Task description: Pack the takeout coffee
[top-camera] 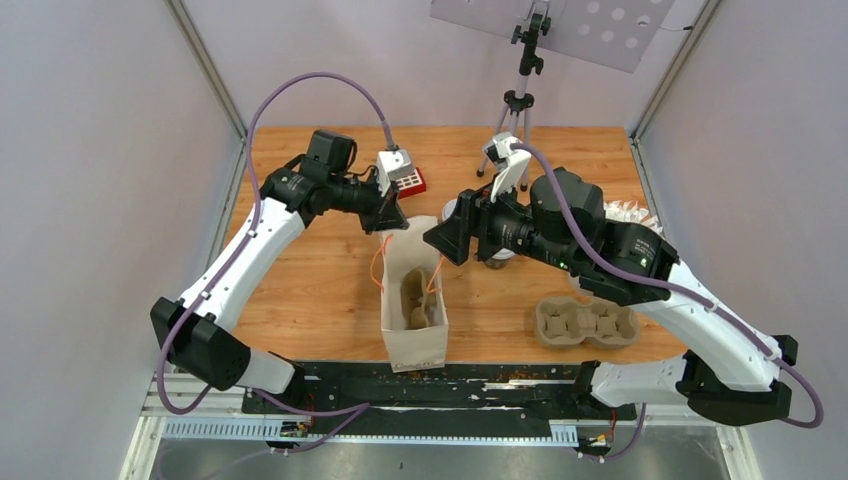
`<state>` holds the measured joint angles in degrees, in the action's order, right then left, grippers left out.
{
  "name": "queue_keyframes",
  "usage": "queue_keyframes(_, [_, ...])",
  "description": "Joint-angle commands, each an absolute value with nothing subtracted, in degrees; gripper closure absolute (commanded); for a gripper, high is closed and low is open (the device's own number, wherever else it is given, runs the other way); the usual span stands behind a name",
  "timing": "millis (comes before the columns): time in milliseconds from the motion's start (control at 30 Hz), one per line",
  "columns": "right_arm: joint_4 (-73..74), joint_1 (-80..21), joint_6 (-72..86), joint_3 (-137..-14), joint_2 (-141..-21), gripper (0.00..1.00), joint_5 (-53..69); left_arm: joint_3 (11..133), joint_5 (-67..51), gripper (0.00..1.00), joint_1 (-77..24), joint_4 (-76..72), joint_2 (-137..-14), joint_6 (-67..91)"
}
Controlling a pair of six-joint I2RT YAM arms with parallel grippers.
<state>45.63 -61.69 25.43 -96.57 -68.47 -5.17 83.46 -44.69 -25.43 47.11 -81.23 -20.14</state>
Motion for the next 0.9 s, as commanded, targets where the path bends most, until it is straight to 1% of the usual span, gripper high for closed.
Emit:
queue_keyframes(0, [45.22, -61.44, 22.13, -94.90, -65.83, 0.41, -9.17, 87.64, -40.71, 1.00, -25.58, 48.80, -79.54, -20.99])
queue_keyframes(100, [45.76, -61.30, 21.34, -93.20, -65.18, 0.41, -10.74, 88.88, -34.11, 1.00, -25.58, 48.01, -77.92, -13.32])
queue_keyframes(200, [46.12, -61.11, 20.11, -92.00, -65.12, 0.40, -10.72, 89.52, -24.89, 1.00, -25.58, 50.07, -76.05, -4.10])
queue_keyframes(333, [46.71, -60.62, 17.91, -90.72, -66.02, 0.40, -11.45, 86.33, -14.33, 1.00, -25.42, 51.67, -71.05, 5.57])
queue_keyframes(433, [50.16, -59.63, 19.45, -93.02, -68.72, 0.40, -13.90, 82.11, -8.96, 1.00, -23.73, 50.77, -67.37, 15.75])
queue_keyframes(533, [51.66, -58.54, 22.73, -93.94, -70.77, 0.40, -14.79, 79.50, -6.75, 1.00, -20.87, 51.05, -63.93, 24.65])
queue_keyframes(767, [55.11, -57.55, 27.69, -93.86, -74.08, 0.40, -17.65, 73.49, 3.78, 1.00, -20.23, 49.04, -55.73, 27.70])
queue_keyframes(867, [55.33, -56.86, 25.90, -94.22, -74.92, 0.40, -16.73, 72.10, 8.42, 0.96, -20.02, 48.28, -53.67, 28.05])
